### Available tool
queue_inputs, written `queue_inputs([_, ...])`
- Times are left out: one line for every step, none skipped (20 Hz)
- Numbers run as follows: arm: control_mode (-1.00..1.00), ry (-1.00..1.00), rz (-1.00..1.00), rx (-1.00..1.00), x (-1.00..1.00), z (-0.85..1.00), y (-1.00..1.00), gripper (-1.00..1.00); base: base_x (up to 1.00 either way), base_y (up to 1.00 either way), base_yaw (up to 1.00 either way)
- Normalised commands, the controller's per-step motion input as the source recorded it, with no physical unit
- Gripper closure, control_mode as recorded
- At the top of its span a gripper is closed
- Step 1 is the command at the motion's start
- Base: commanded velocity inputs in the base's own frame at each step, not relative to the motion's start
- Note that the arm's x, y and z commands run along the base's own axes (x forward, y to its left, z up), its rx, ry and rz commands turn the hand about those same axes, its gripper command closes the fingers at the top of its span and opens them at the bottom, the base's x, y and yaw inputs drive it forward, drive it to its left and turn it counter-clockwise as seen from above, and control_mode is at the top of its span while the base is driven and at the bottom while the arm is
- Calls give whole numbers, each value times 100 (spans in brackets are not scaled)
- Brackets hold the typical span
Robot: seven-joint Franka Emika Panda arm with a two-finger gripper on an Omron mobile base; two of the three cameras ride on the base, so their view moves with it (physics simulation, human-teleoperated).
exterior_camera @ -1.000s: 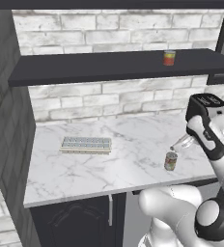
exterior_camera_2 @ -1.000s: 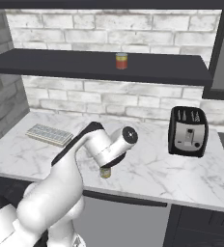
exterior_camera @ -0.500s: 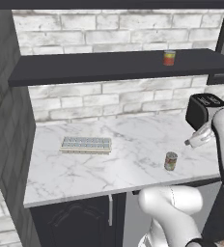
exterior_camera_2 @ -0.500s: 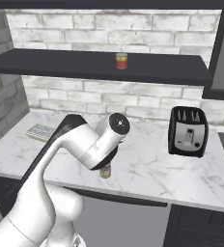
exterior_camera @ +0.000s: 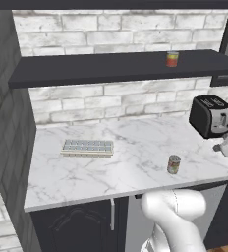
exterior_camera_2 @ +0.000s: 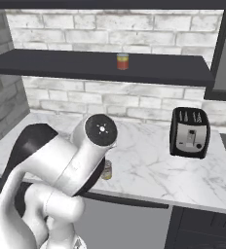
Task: Restock the canned food cabinet by taking the new fresh canned food from the counter and placing it in the cabinet. Then, take the old canned food from the cabinet and place it on the counter.
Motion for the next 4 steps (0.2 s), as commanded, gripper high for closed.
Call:
queue_inputs([-100,17,2,-11,11,0,11,-100,0,0,0])
queue_inputs([-100,38,0,-8,57,0,7,-100,0,0,0])
queue_inputs([-100,23,0,0,37,0,0,-100,0,0,0])
queue_inputs([-100,7,0,0,3,0,0,-100,0,0,0])
